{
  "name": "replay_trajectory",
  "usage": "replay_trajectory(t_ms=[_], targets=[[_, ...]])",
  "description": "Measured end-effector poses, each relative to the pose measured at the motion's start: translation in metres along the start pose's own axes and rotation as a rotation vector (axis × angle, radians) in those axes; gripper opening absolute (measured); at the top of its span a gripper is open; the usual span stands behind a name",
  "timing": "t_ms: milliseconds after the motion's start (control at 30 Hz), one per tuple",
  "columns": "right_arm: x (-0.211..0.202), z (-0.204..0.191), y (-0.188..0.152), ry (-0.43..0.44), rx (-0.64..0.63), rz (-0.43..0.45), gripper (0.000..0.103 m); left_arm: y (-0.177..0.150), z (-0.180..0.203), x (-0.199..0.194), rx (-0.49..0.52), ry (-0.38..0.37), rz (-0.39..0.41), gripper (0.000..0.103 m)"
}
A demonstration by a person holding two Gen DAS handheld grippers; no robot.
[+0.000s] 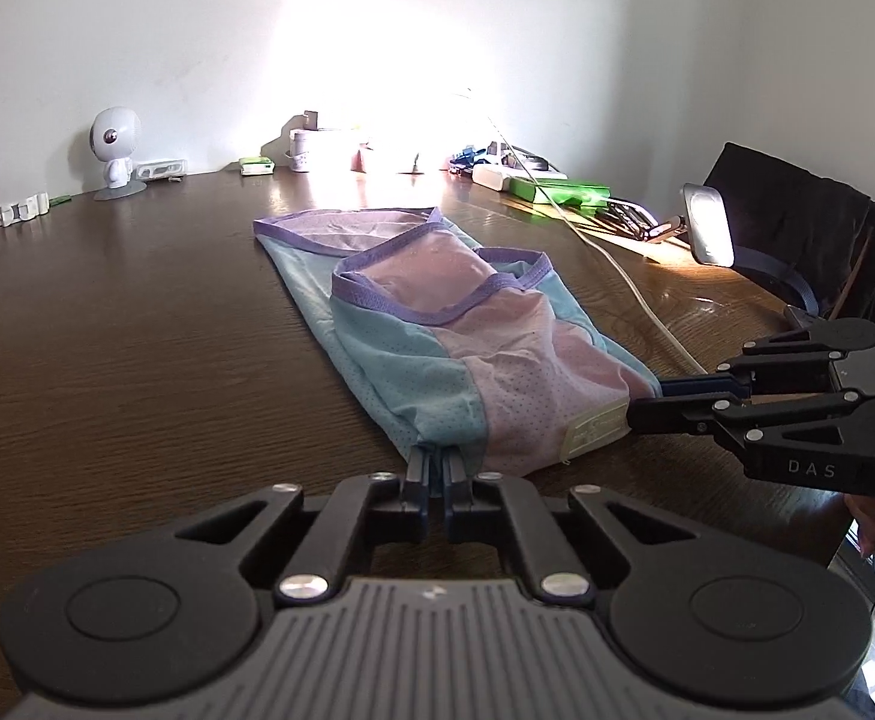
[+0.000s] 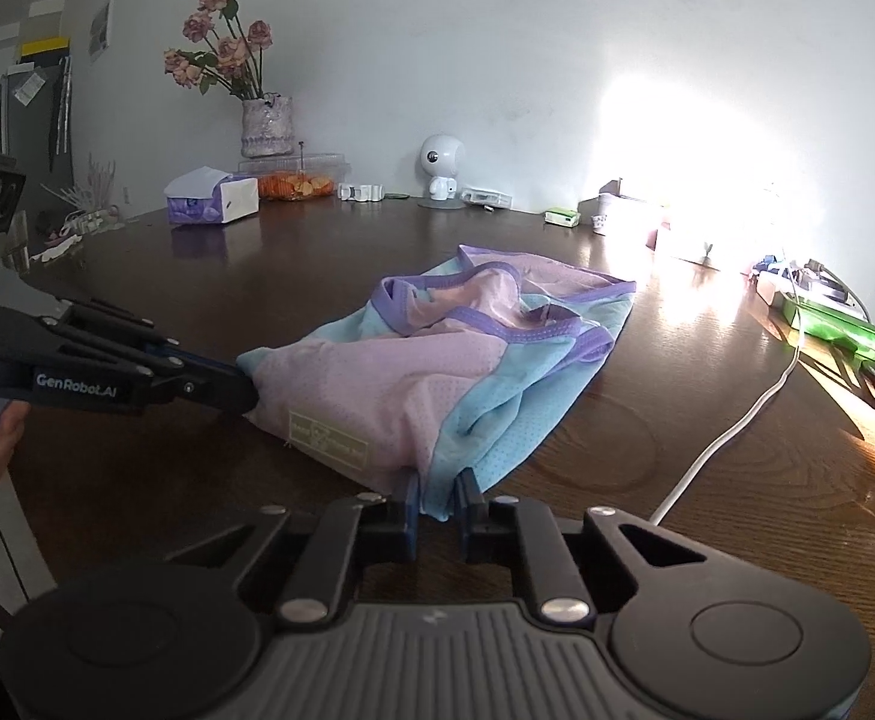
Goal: Fold clothes
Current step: 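Grasp the pink end of the strip with the right tool, then fold the pink end with the right tool over toward the purple-trimmed end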
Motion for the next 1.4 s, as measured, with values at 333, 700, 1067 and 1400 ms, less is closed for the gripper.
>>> replay_trajectory(t_ms=[333,700,1067,1400], targets=[[-0.012,-0.001,-0.003,-0.011,0.019,0.021,0.004,0.002,0.002,-0.025,-0.05,-0.036,0.073,0.001],[-0.086,-0.026,0.001,0.047,0.011,0.113,0.003,0.003,0.023,-0.101,-0.082,-0.07,0.206,0.001],[-0.03,0.007,0.066,-0.049,0.039,0.107,0.003,0.079,-0.003,-0.016,-0.126,0.034,0.135,0.001],[-0.008,0.056,0.048,-0.108,0.283,0.026,0.048,0.055,-0.03,0.008,-0.275,0.024,-0.004,0.046]])
Point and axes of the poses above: each gripper's, at about its wrist camera, not at the fingertips, and x roughly the way its jaws point, z to its right, y to its top, the point moved 6 cm from there along x, roughly the way its jaws point, and after that the axes turned 3 degrees about x, right-handed, at the moved point
